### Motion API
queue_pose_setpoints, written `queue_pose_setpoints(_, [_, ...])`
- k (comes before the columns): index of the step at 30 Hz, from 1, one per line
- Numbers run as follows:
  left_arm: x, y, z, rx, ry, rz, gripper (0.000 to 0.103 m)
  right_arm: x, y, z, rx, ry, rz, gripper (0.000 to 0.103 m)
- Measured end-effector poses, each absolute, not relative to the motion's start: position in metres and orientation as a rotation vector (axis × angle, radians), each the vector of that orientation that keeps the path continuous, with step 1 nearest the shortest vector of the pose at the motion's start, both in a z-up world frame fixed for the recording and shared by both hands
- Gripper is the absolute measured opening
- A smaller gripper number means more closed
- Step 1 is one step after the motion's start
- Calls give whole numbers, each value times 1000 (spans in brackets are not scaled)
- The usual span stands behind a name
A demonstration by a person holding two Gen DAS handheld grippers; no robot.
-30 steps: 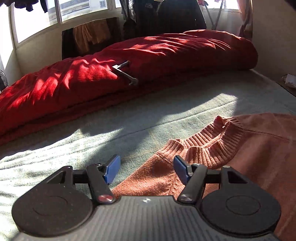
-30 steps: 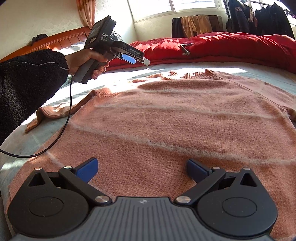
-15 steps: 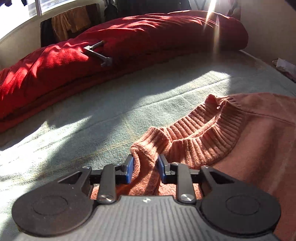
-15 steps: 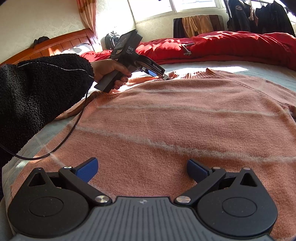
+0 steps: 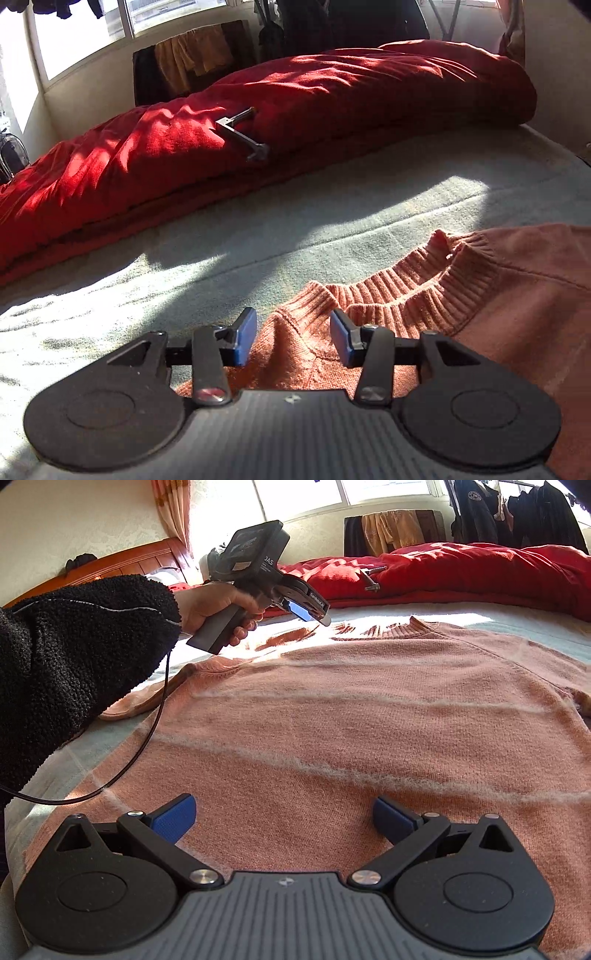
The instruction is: Fold clothes
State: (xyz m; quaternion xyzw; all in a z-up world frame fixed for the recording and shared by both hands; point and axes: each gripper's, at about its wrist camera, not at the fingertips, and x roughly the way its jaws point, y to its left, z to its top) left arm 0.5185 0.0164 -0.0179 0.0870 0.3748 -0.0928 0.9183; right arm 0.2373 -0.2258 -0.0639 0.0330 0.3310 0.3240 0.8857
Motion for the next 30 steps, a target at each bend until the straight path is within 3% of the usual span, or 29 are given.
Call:
queue_pose_setpoints(3, [500, -4, -6, 108, 833, -335, 75, 233, -230, -56, 91, 662, 675, 103])
queue_pose_setpoints(10, [508, -33, -59, -13, 1046, -183, 75, 231, -235, -50, 131, 640, 672, 103])
queue_pose_setpoints(18, [538, -63, -76, 63, 975, -49, 102, 236, -242, -52, 158, 656, 644, 103])
queue_pose_setpoints(22, [532, -59, -69, 16, 975, -51, 96, 238, -246, -51, 179, 657, 622, 103])
queue_pose_setpoints(26, [508, -64, -45, -106, 970, -182, 96, 235, -252, -45, 212, 635, 628, 103])
queue_pose_setpoints(30, [505, -94, -43, -46, 987, -258, 97, 233, -252, -45, 223, 630, 634, 103])
